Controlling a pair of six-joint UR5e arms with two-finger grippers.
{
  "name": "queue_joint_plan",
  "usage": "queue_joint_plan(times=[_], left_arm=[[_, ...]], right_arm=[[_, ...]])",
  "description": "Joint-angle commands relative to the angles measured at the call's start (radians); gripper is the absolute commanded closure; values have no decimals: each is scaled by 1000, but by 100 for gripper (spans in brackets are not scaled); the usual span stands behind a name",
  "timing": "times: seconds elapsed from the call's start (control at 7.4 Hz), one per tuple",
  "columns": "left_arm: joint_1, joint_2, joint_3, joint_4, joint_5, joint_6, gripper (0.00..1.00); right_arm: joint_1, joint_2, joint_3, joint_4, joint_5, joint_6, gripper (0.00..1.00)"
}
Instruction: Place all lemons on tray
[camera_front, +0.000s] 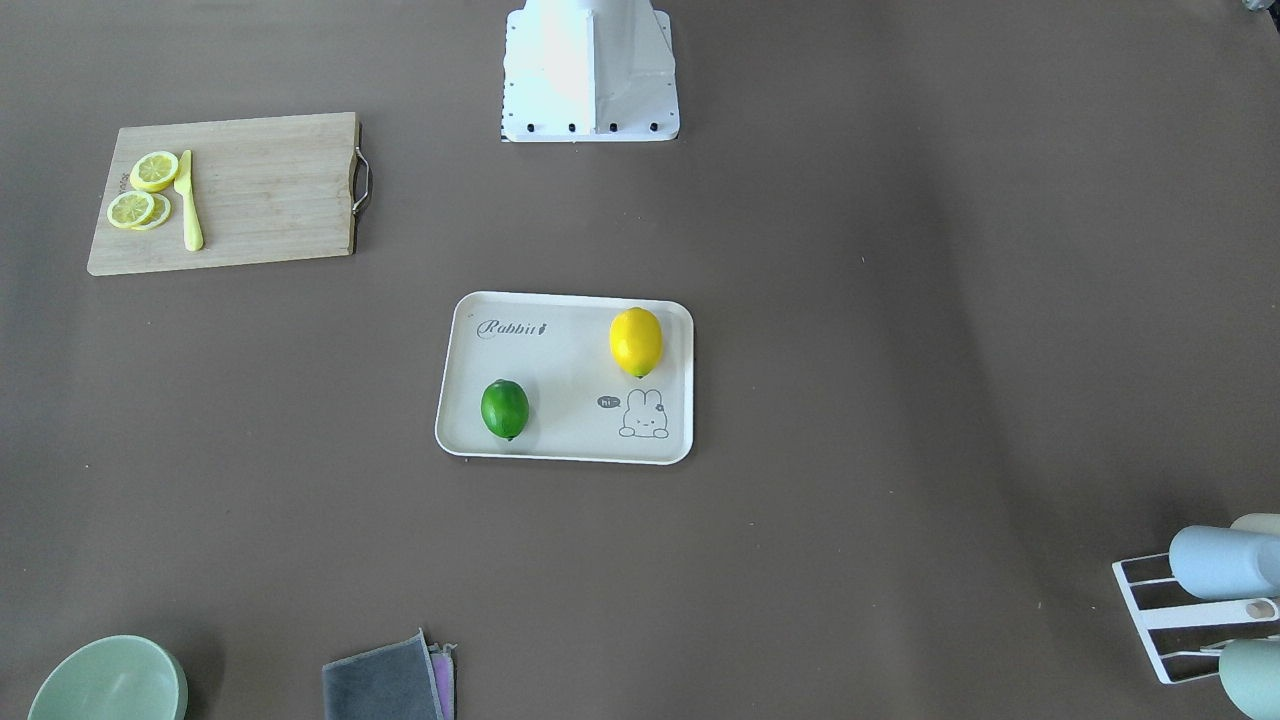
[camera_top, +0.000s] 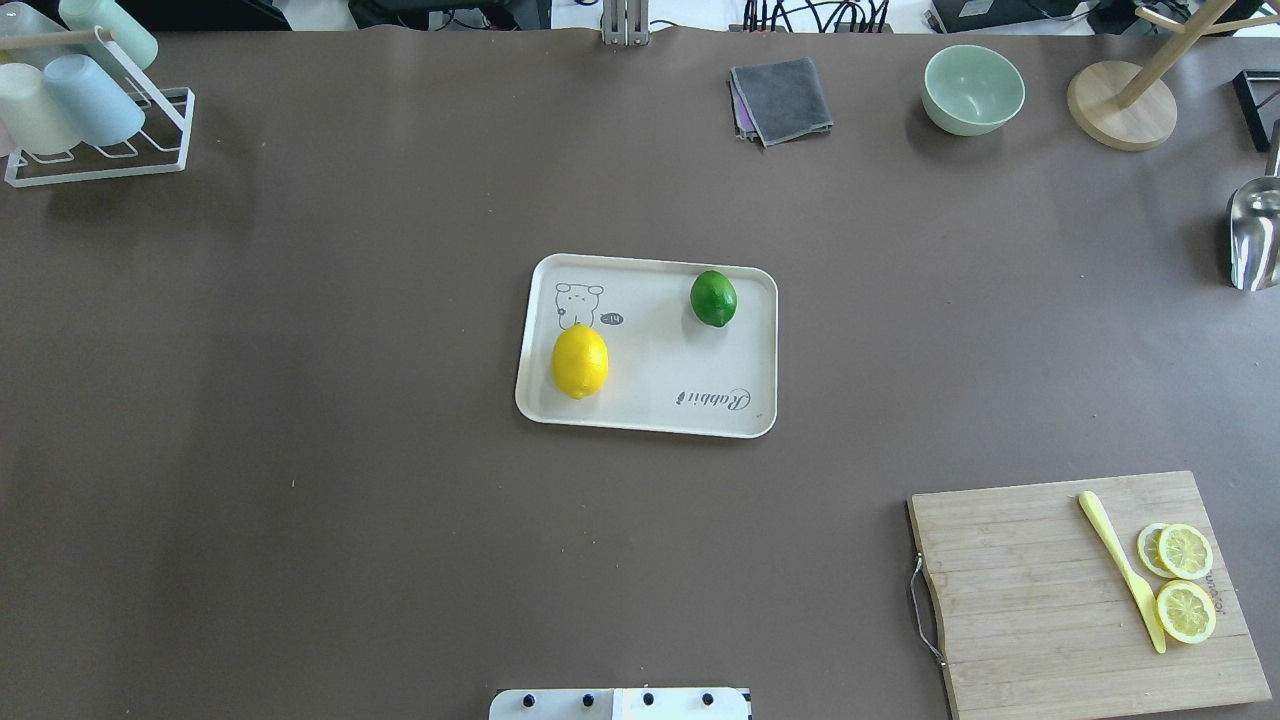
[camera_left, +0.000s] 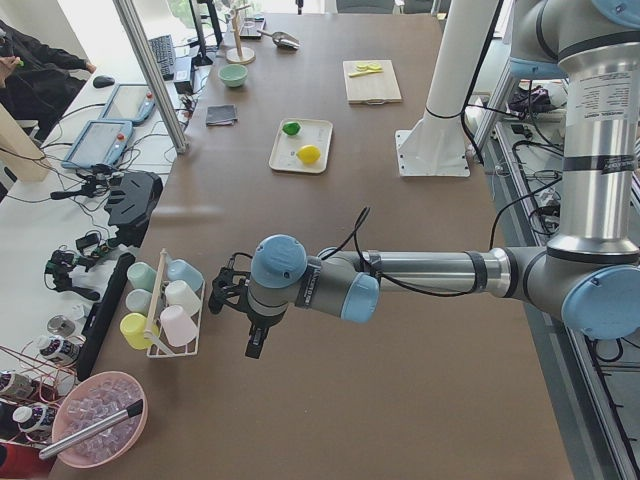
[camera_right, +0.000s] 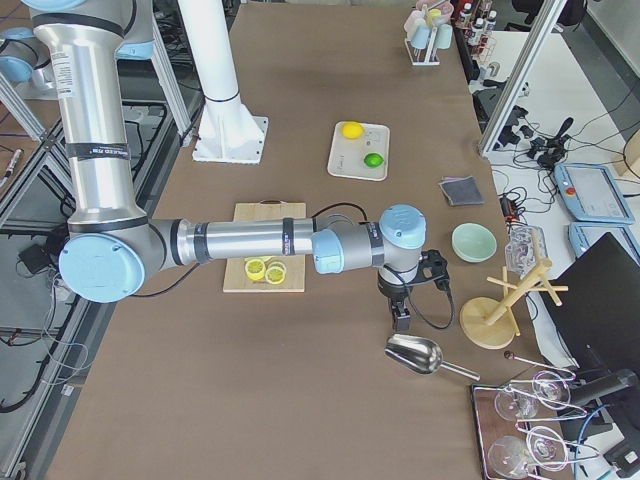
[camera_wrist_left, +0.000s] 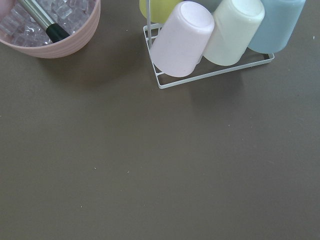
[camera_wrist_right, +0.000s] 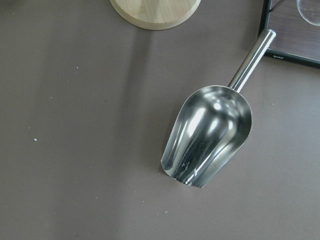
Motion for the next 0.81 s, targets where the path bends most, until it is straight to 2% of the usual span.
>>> queue_joint_plan(times=[0.0,0.68], left_arm=[[0,5,2,-2,32,1,2],[0,6,3,-2,41,1,2]], right_arm=[[0,0,1,2,-2,-1,0],[0,-1,4,2,-2,-1,0]])
